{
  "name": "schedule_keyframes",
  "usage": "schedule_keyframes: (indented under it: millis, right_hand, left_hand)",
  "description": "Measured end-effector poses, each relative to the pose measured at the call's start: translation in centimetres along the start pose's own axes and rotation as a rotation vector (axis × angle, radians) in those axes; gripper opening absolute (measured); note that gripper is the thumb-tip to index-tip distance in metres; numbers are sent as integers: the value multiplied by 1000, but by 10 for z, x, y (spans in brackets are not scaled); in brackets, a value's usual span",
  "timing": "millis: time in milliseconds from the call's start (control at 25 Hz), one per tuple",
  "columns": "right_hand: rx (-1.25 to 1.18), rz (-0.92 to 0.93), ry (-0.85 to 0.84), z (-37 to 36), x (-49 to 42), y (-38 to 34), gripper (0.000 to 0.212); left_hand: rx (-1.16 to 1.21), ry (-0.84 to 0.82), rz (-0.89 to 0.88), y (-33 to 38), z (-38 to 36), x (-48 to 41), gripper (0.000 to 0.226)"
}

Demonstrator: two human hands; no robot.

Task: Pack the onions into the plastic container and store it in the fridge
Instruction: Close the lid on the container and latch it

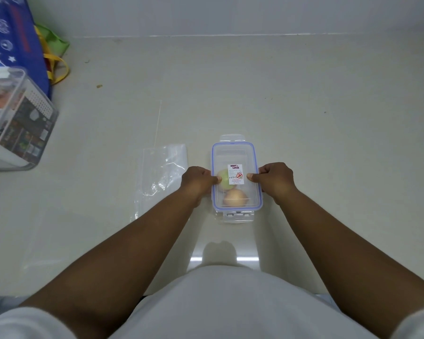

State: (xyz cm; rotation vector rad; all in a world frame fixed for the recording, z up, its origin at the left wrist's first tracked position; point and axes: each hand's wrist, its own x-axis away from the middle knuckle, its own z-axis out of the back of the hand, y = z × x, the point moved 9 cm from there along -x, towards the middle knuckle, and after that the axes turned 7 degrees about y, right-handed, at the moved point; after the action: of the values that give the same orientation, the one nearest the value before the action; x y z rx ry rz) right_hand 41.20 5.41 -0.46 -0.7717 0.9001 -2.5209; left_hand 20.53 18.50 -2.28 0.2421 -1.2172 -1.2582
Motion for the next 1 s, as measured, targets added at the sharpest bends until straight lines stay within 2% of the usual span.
schedule_keyframes:
  millis: [160, 240, 360, 440, 520, 600, 680, 760, 880, 920, 1000]
  right_hand:
    - [138, 165, 109, 7, 13, -14, 31]
    - [267, 240, 136, 8, 25, -17, 37]
    - [421, 210, 135, 18, 37, 1, 56]
    - [433, 181, 105, 21, 45, 15, 52]
    - [389, 169, 70, 20, 49, 25, 50]
    - [339, 195, 12, 17, 47, 27, 49]
    - [234, 212, -50, 16, 43, 24, 47]
    - [161, 229, -98, 17, 39, 18, 48]
    - [203, 303, -167, 11, 32, 6, 47]
    - [206, 317, -178, 9, 32, 2, 46]
    - [183, 325, -126, 11, 31, -5, 44]
  left_hand:
    - [20, -9, 18, -8, -7, 12, 22]
    - [63, -10, 56, -19, -13, 22, 31]
    - [193, 5, 122, -39, -19, 37, 53]
    - [286, -17, 163, -49, -26, 48, 59]
    - [367, -78, 187, -55, -35, 59, 50]
    - [341, -135, 176, -60, -36, 71, 30]
    - [99, -80, 73, -63, -14, 76, 30]
    - [-182, 119, -132, -57, 26, 75, 42]
    - [-198, 379, -391, -34, 69, 78, 31]
    - [-196, 395, -448, -24, 72, 76, 29]
    - [-298, 336, -472, -11, 66, 64, 43]
